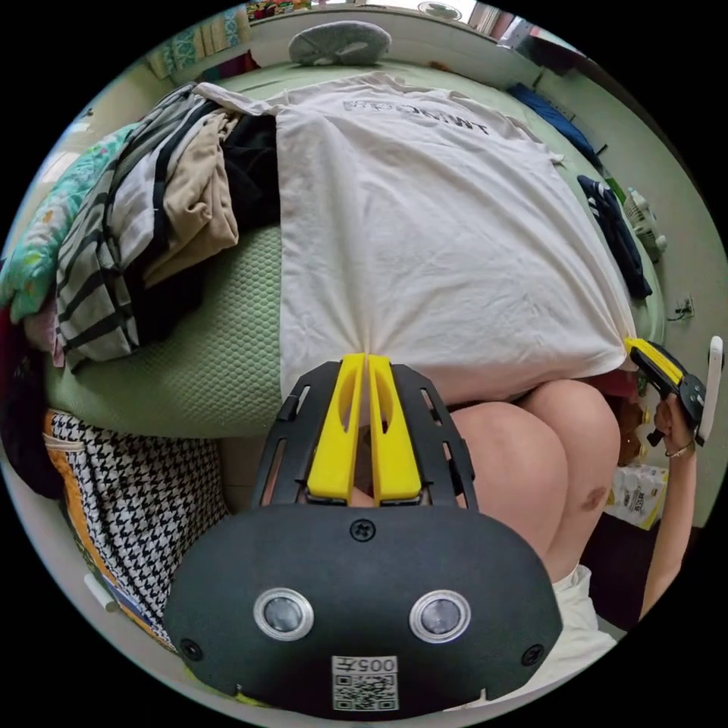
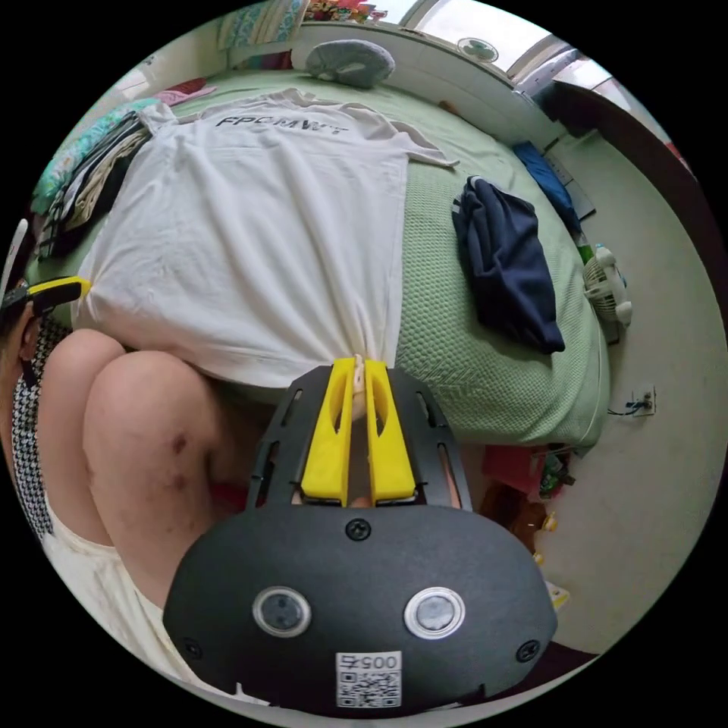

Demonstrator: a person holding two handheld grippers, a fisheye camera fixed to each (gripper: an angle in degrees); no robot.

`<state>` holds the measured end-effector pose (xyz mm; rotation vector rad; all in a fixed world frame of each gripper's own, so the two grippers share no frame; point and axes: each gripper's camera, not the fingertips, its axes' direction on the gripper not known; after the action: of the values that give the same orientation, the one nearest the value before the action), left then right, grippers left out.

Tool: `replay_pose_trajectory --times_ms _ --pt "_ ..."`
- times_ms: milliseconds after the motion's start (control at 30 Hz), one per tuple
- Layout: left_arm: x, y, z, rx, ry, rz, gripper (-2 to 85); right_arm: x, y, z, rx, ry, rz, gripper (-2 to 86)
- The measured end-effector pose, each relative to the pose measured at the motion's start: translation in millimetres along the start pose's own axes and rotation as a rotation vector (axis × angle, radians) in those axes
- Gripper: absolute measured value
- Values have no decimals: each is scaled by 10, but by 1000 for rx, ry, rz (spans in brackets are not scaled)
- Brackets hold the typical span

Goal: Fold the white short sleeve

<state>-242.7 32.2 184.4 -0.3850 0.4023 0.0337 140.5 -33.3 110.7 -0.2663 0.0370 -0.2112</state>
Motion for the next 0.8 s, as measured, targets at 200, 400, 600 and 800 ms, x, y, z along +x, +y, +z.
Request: replay_pose_trajectory --times_ms 200,400,600,800 --pt "-56 502 38 -57 -21 -115 9 237 526 99 -149 20 111 -2" --pt "340 601 -530 90 -31 -118 -3 198 504 -604 -133 18 230 -11" --pt "1274 235 -1129 256 23 -90 -7 -357 -291 -1736 33 -153 329 -10" --pt "1740 357 -1255 259 -109 -115 -7 -837 -401 -2067 9 -149 279 -10"
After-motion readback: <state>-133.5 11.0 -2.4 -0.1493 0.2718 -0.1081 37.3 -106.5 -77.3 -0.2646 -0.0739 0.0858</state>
